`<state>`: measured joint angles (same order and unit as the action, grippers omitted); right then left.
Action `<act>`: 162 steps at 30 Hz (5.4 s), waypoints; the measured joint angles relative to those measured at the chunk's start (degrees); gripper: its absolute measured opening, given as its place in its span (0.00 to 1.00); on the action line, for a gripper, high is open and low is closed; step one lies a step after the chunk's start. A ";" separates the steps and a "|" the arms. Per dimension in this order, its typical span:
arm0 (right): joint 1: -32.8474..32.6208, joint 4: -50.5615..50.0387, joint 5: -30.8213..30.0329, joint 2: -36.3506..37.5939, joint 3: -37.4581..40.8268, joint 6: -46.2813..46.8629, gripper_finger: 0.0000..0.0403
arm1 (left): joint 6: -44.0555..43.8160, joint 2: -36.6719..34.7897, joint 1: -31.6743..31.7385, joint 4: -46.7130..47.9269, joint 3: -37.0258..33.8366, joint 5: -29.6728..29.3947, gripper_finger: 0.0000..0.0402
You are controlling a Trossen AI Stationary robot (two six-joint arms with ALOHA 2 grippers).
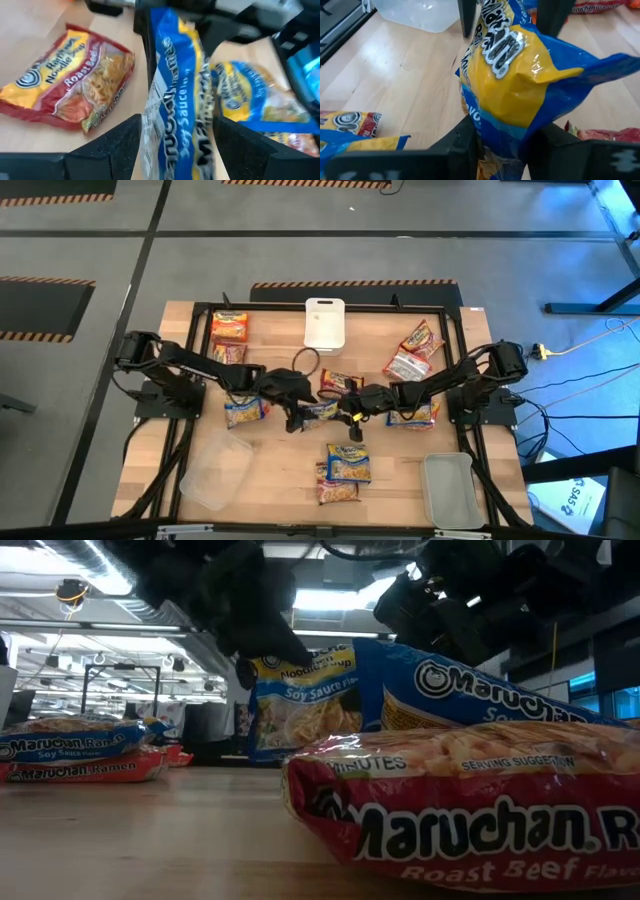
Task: Sort Maruchan noodles
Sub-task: Put the blue noodle pack into the white bin
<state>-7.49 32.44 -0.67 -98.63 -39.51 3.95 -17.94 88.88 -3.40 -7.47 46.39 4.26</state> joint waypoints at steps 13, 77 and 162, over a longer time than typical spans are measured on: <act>0.00 0.49 0.16 0.02 0.00 0.00 0.24 | 4.52 9.51 1.25 21.89 17.14 5.57 0.56; 7.82 -3.73 -2.75 29.05 19.02 -0.79 0.62 | 50.79 15.69 38.24 30.10 41.90 6.58 0.28; 7.82 -5.72 -4.22 29.00 19.02 2.10 0.62 | 66.28 28.61 39.19 26.34 42.91 -14.40 0.44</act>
<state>0.34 26.72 -4.89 -69.63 -20.49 6.04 48.34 117.49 35.79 18.87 89.30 -10.14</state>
